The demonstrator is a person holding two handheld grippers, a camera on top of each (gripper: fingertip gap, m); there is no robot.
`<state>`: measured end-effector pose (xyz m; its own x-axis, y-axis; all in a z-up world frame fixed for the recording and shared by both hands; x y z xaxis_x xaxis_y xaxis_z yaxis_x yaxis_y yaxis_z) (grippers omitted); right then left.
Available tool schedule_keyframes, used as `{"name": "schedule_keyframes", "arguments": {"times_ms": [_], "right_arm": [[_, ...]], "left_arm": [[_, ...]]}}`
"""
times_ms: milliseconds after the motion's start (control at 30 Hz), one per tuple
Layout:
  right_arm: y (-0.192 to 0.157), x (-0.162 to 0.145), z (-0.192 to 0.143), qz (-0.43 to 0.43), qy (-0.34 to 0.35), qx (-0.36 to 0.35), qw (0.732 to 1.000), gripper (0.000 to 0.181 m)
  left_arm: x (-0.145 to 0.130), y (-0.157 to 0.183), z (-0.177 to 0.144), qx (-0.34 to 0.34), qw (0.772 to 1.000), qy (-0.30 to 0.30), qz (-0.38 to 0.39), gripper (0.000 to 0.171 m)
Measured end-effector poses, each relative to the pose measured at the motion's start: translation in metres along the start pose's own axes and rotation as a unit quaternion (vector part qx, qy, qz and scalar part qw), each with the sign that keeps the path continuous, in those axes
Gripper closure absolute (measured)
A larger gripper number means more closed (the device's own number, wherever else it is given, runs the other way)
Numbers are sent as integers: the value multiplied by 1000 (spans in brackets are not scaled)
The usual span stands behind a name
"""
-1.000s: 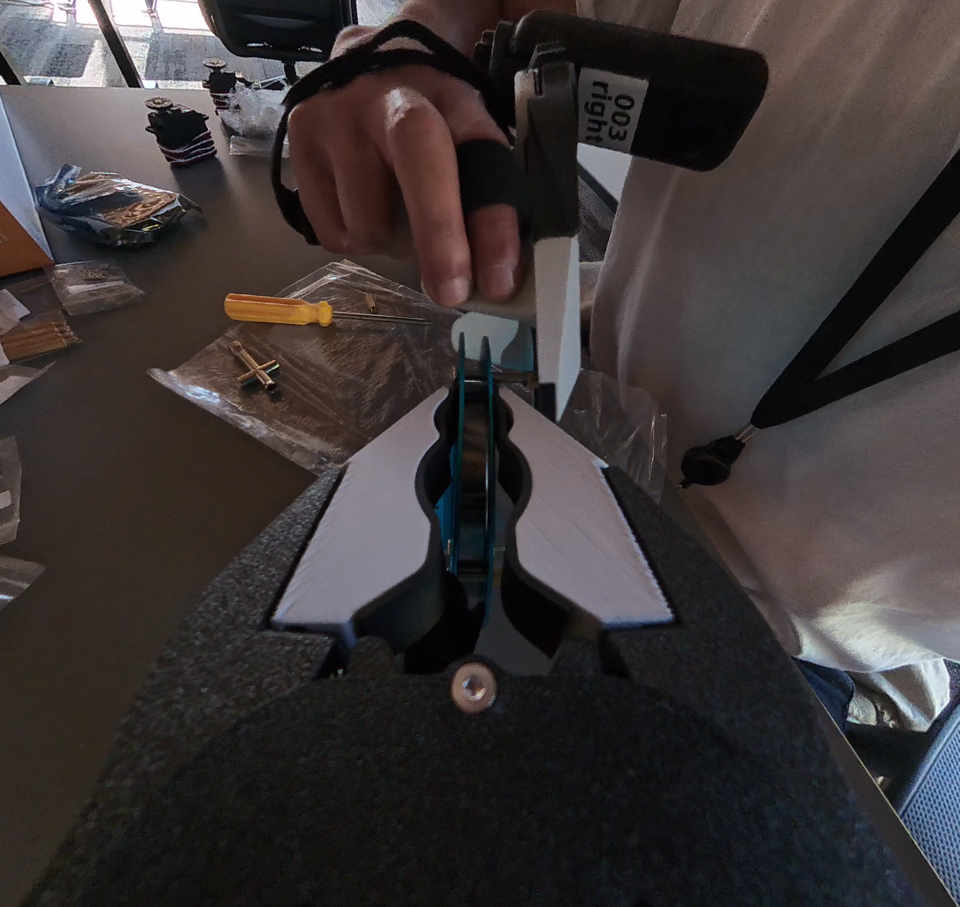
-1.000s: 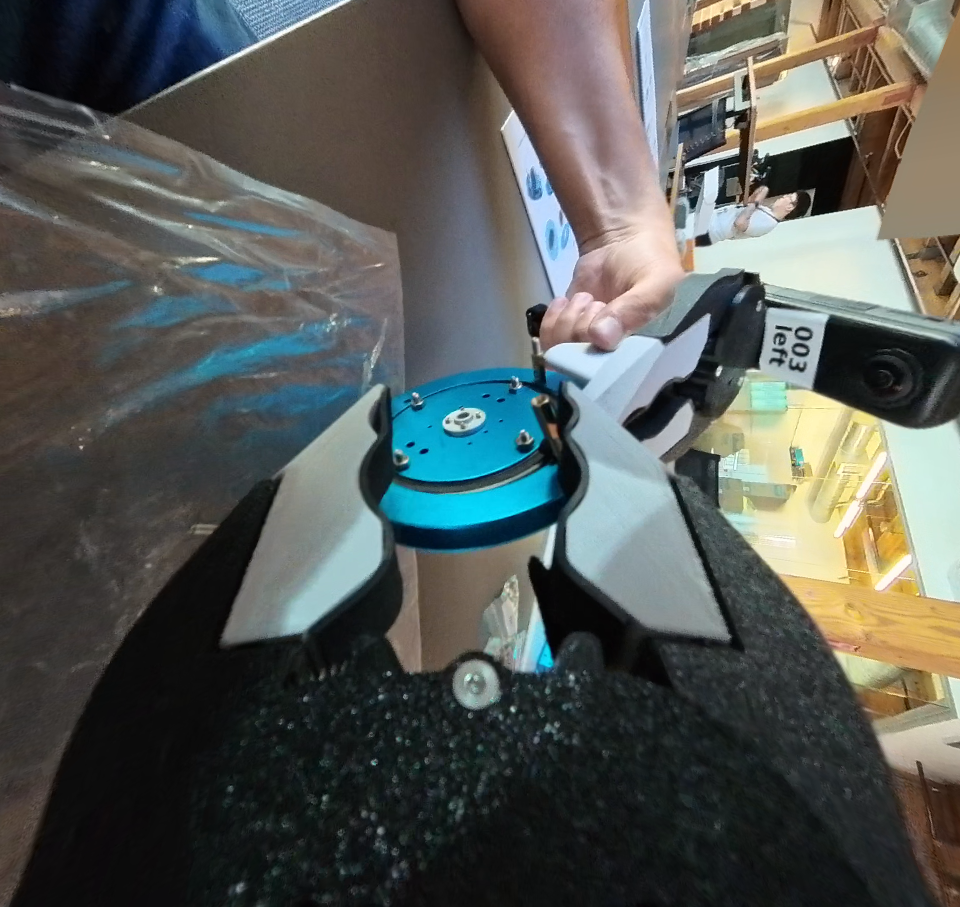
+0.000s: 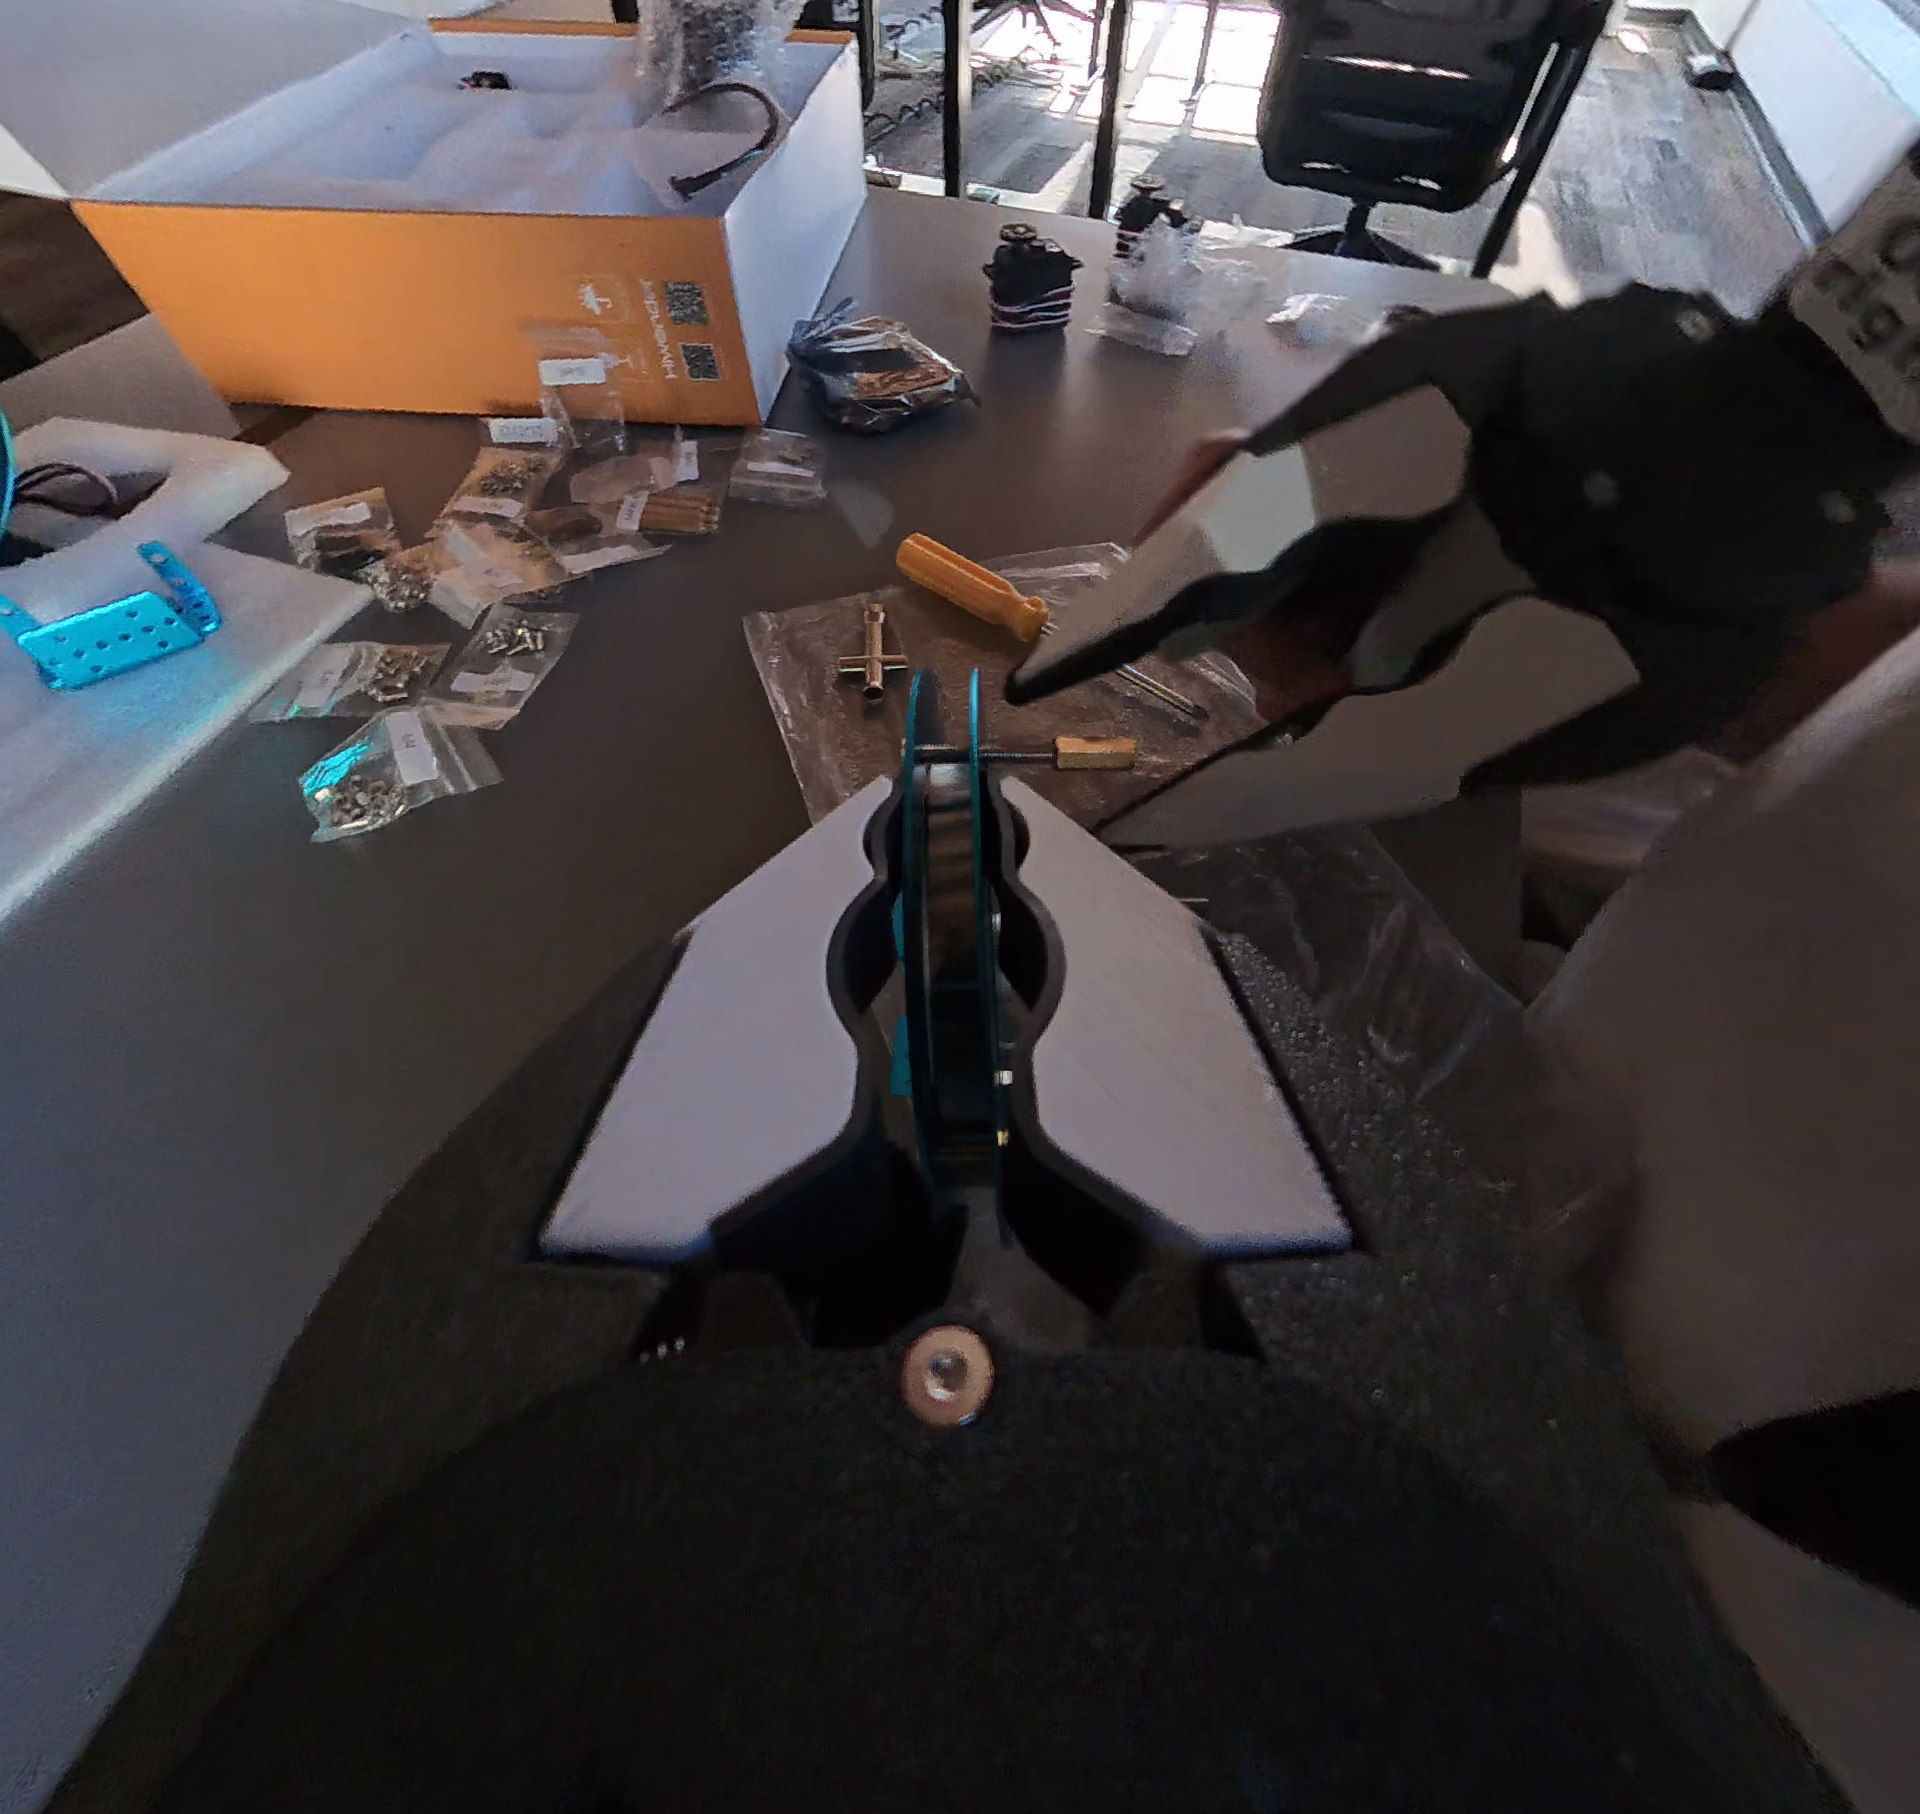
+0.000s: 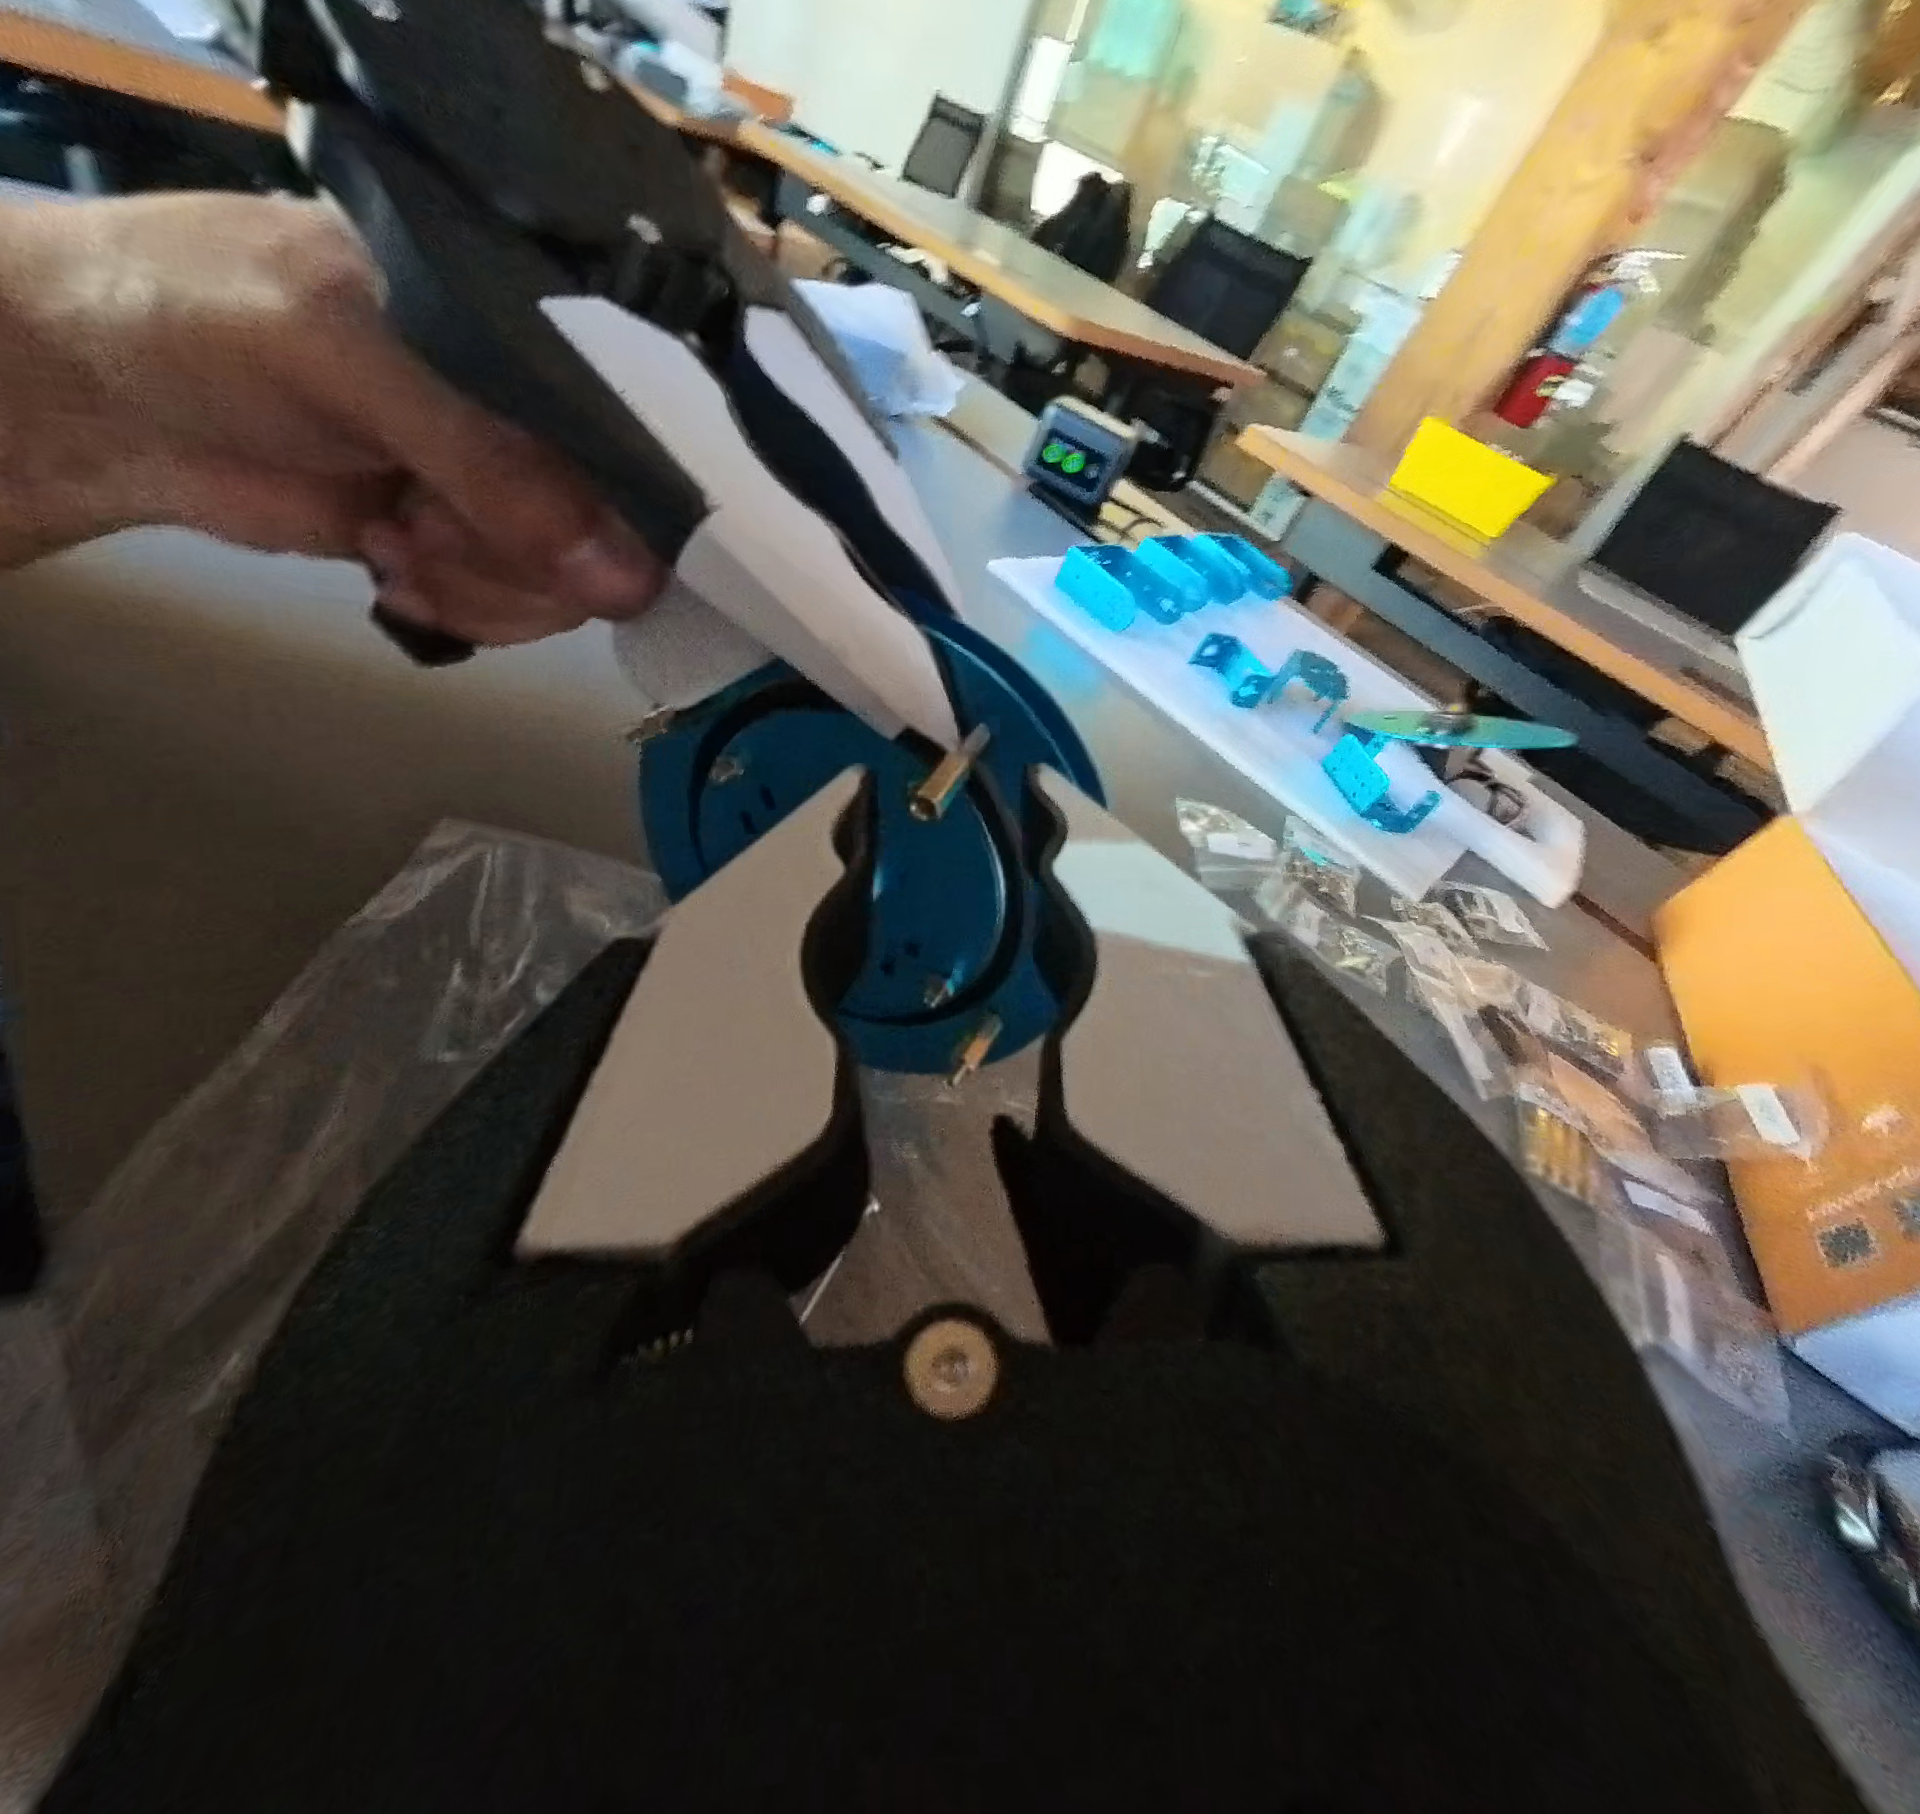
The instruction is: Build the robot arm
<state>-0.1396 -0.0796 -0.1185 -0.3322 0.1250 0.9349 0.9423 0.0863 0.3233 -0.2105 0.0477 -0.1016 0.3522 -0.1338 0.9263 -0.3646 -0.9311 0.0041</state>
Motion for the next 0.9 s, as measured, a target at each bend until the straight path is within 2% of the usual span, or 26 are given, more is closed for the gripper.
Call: {"name": "schedule_keyframes", "arguments": {"times_ms": [33,133,200,367,567,667,767,900], "right_arm": [[-2,1,1,-5,3,-30,1000,164],[-6,-1,5,-32,-9,-84,996,171],[-9,1,5,-34,-5,-89,995,176],[-7,3,12,-20,-25,-83,996,177],[8,7,11,75,-22,-6,997,177],[18,4,9,125,-18,25,992,177],[27,-2,8,187,-1,85,979,177],[38,-11,8,264,17,146,953,178]], "left_arm": [[0,-1,0,4,1000,2,-13,161],[-2,-5,0,16,998,13,-56,160],[-3,-6,-1,16,997,21,-68,160],[-6,-10,-5,18,996,29,-85,159],[-9,-9,-12,-26,995,31,-87,150],[-5,-14,-25,-73,993,47,-82,146],[-2,-33,-40,-123,987,68,-83,148],[-3,-55,-30,-170,982,52,-69,149]]}}
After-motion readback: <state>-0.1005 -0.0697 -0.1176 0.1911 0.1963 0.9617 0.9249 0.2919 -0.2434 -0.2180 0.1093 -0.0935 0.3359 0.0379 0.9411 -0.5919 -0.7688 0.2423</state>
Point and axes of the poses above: each gripper's, where its closed fingertips meet, z out along the fingers, x out of its top, y = z × x across the jaws, the point moved 9 cm from there along -z, back along the fingers, and after that the axes turned 1 degree about z, right-handed, at the moved point
